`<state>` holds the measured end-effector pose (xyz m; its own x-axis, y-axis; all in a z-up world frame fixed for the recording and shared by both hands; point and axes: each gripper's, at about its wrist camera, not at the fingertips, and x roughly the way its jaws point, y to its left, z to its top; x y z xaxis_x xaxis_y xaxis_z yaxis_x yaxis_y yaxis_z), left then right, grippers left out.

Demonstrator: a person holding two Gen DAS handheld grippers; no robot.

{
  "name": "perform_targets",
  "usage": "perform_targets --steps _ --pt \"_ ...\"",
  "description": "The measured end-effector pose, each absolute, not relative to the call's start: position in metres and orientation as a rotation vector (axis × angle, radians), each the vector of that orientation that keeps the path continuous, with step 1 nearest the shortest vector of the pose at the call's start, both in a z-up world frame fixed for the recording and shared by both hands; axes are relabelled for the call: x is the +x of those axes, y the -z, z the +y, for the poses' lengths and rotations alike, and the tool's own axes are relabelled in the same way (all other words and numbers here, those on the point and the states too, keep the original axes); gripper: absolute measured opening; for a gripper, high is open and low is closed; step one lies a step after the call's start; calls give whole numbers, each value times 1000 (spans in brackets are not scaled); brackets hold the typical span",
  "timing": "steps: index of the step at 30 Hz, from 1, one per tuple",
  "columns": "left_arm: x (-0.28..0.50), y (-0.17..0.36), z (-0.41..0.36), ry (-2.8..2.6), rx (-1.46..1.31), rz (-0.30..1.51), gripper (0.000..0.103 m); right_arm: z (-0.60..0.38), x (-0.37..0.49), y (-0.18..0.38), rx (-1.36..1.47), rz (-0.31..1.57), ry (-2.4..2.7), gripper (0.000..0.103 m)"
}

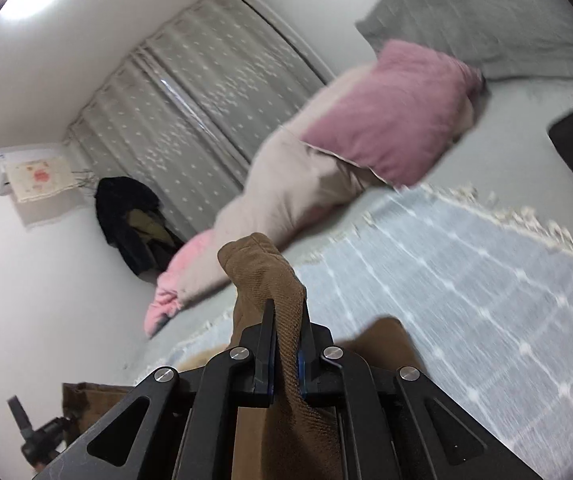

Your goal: Fold large clothes

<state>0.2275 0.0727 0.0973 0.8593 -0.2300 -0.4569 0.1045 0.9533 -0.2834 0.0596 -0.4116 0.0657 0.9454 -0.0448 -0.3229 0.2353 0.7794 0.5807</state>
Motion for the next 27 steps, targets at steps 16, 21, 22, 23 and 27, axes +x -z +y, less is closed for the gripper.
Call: perform_targets --steps 16,21,22,23,27 --pt "339 9 119 -137 -315 720 17 -464 208 47 608 792 392 19" --pt "324 -5 91 -52 -255 724 37 -440 217 14 534 751 352 22" --pt "320 -6 83 -23 -255 726 47 -423 226 8 518 757 292 23" --pt "315 -5 70 12 -250 732 54 -407 232 7 505 764 245 27" --pt "303 18 42 142 -231 785 56 -351 246 21 391 814 151 45"
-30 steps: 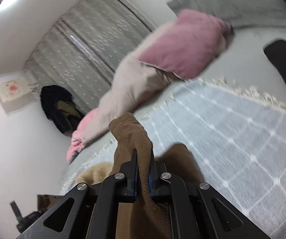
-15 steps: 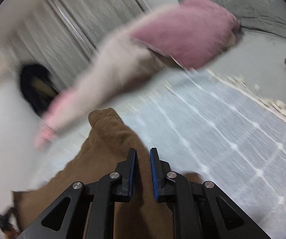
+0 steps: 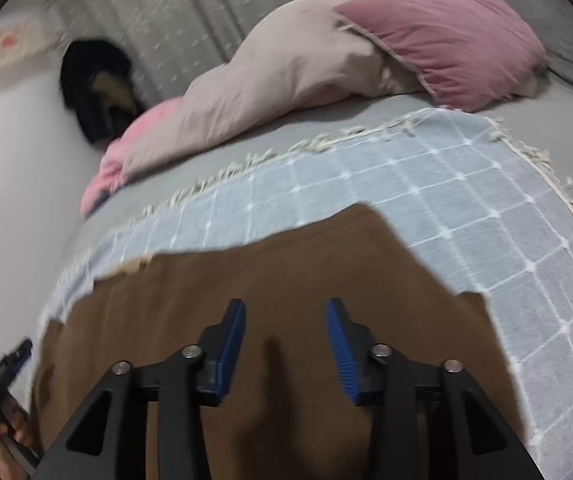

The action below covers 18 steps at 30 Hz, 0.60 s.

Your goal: Fold large clothes

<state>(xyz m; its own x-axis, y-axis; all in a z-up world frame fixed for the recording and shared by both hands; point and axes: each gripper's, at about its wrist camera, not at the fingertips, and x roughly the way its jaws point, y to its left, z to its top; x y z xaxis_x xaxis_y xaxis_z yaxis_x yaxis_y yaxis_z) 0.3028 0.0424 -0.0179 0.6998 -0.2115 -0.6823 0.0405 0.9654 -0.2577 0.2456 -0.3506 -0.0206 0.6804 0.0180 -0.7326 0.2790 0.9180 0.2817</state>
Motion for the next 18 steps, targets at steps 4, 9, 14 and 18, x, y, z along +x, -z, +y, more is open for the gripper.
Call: perform_targets --steps 4,9,14,18 --pt "304 60 81 69 -267 906 48 -363 231 64 356 881 171 43" --pt "290 38 109 -76 -157 944 47 -412 168 53 466 811 249 30" --pt "224 0 91 61 -159 843 68 -383 120 22 382 760 282 55" --pt "175 -5 37 215 -128 798 80 -307 112 15 257 792 172 68"
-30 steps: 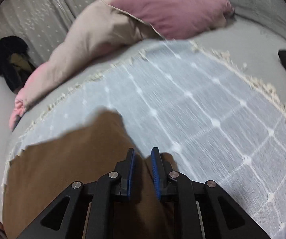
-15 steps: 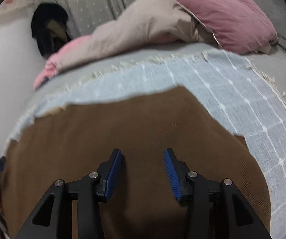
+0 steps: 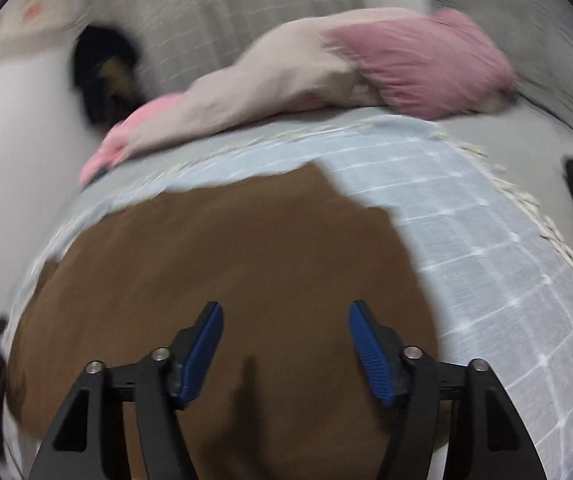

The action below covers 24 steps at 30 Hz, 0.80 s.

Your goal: Fold large clothes

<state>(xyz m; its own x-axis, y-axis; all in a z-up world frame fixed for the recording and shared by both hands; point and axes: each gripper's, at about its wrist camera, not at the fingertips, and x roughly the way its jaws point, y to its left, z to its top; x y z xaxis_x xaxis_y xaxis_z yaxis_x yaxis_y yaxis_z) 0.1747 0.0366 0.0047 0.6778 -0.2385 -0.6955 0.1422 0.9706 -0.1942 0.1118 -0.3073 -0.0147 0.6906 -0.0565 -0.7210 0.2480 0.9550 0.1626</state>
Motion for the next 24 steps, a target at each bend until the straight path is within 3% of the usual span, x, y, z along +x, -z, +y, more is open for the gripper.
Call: perform_targets --steps 4,9,15,18,22,24 --pt "154 31 -9 292 -33 883 80 -251 103 29 173 833 90 68" --pt "139 48 24 177 -38 903 80 -285 83 71 253 864 113 69" --pt "114 8 69 109 -203 921 80 -337 63 52 488 823 205 69" --pt "92 1 76 75 -259 945 81 -332 61 40 473 819 221 71" --pt "75 16 81 63 -416 1011 91 -311 60 33 384 847 232 74" --pt "70 33 79 40 -480 1045 91 -305 62 32 369 868 231 74"
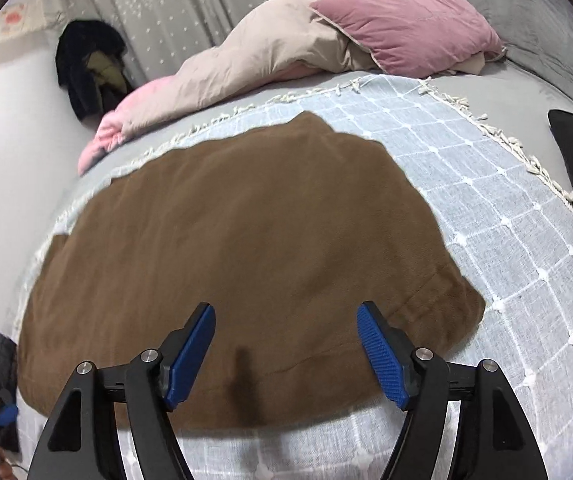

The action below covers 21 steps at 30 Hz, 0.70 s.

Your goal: Fold large clothes

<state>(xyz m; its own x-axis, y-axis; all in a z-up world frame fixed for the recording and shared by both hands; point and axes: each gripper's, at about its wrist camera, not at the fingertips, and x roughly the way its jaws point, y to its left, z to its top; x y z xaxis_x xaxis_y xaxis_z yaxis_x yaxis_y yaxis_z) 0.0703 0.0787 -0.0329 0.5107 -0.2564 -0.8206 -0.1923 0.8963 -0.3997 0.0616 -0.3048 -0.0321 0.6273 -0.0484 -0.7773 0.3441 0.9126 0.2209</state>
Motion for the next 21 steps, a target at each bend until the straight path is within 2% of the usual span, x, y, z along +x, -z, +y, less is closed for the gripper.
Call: perform_targets --steps 6,11,13,21 --pt "68 74 62 -16 -532 1116 91 -293 70 40 314 917 203 75" --pt "74 71 54 -9 -564 1049 96 -285 71 40 282 917 196 75" --pt "82 74 54 -21 -614 1051 102 -282 73 41 276 921 188 75" --pt "112 75 44 -125 -649 1027 102 -275 75 40 266 924 145 75"
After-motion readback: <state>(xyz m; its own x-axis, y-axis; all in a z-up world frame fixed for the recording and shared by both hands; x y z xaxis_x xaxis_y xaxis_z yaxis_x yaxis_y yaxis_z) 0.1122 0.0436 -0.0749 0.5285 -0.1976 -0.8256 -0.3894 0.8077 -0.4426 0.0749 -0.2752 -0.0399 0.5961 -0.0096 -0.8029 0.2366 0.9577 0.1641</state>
